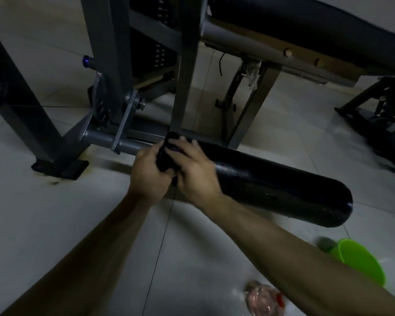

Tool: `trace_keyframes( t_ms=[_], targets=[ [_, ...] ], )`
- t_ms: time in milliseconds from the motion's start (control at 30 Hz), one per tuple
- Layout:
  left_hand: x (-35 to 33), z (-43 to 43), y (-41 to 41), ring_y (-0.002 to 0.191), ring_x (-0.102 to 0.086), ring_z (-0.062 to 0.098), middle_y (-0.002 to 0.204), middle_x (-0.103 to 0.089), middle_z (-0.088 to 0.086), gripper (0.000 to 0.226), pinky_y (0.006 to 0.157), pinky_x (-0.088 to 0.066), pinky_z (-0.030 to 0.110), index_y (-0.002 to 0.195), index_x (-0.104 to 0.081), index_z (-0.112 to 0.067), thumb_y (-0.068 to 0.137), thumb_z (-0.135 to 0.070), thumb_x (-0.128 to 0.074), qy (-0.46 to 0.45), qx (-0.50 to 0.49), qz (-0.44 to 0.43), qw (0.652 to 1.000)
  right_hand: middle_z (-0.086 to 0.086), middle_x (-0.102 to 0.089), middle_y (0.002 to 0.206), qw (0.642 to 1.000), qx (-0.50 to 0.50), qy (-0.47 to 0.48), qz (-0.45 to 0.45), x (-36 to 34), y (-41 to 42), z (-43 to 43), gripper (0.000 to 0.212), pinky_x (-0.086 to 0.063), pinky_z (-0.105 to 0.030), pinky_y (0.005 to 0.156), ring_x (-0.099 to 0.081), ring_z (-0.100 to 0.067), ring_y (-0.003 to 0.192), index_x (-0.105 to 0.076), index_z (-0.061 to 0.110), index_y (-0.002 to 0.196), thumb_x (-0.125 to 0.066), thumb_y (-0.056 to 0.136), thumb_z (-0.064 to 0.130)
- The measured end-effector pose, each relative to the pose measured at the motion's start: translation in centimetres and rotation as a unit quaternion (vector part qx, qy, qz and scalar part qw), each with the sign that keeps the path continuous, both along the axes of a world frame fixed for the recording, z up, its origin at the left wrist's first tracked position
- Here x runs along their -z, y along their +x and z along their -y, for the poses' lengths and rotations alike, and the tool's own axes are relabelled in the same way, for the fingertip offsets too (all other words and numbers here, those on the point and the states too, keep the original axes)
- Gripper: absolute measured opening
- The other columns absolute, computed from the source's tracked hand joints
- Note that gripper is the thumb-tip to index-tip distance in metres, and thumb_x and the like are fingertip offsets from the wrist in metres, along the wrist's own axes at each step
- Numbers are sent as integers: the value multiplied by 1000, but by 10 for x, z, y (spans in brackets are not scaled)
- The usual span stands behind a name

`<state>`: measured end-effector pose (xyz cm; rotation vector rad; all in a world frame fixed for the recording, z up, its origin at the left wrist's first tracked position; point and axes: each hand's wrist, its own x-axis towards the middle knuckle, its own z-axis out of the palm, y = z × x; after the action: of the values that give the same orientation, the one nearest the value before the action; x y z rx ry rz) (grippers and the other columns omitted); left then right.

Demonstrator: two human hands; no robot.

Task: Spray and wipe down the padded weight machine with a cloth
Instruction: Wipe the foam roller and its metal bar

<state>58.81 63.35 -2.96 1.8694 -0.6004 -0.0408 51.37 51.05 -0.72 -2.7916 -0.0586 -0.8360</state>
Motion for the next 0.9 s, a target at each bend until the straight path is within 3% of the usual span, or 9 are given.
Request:
trace_keyframes(
  t_ms=[67,167,267,467,533,600,667,767,900],
  targets=[
    [1,2,-4,117,-56,21,122,-56,-3,49,100,-52,37,134,-57,-15,88,-23,-72,22,-23,54,998,-15,-60,143,998,-37,-32,-31,-6,11,-3,44,-25,-51,125,-46,-37,143,-69,6,130,-68,86,2],
    [-5,12,-22,141,-36,34,155,-40,11,82,113,-34,58,153,-39,-17,82,-40,-73,118,-73,118,983,-12,-57,148,997,-15,-69,-32,-3,-23,35,48,-25,-49,126,-46,-32,145,-68,7,132,-58,86,-1],
    [-13,36,-43,153,-18,32,167,-23,8,94,120,-19,59,157,-34,-18,77,-42,-79,162,-16,226,961,-10,-55,151,995,45,-90,-8,8,-86,89,56,-29,-53,124,-44,-29,147,-68,8,133,-57,81,-9],
    [-14,93,-74,154,-20,26,165,-32,0,95,126,-9,47,155,-40,-24,74,-45,-84,218,90,289,928,-1,-51,155,965,263,-5,15,18,-201,174,70,-27,-52,125,-44,-27,147,-65,16,139,-51,74,-6],
    [-11,104,-82,152,-22,27,163,-35,0,99,126,-10,49,153,-42,-24,68,-51,-86,245,89,295,919,0,-53,151,928,361,79,47,18,-221,187,67,-27,-41,126,-46,-30,144,-66,16,138,-52,76,-6],
    [-10,109,-85,150,-28,30,160,-40,2,101,124,-14,53,150,-47,-22,63,-51,-89,256,68,302,916,-5,-56,147,898,404,150,87,16,-212,180,61,-26,-18,120,-50,-32,139,-67,13,136,-48,79,3],
    [-9,111,-85,148,-31,33,158,-42,5,103,123,-15,56,148,-49,-19,59,-50,-91,263,54,310,912,-11,-57,145,907,367,176,106,17,-177,156,63,-26,-14,119,-52,-31,137,-68,11,135,-47,76,2],
    [-4,118,-93,148,-32,35,158,-42,12,105,123,-16,58,148,-49,-10,59,-47,-90,260,41,333,905,-11,-58,146,964,224,120,76,18,-128,112,65,-31,-43,125,-49,-30,141,-67,8,135,-52,74,-9],
    [-5,141,-114,151,-29,34,162,-36,15,111,124,-18,56,155,-35,-4,65,-47,-84,244,49,359,900,-12,-58,147,988,154,8,28,12,-134,130,61,-20,-47,128,-48,-29,143,-65,8,138,-58,78,-3]
  ],
)
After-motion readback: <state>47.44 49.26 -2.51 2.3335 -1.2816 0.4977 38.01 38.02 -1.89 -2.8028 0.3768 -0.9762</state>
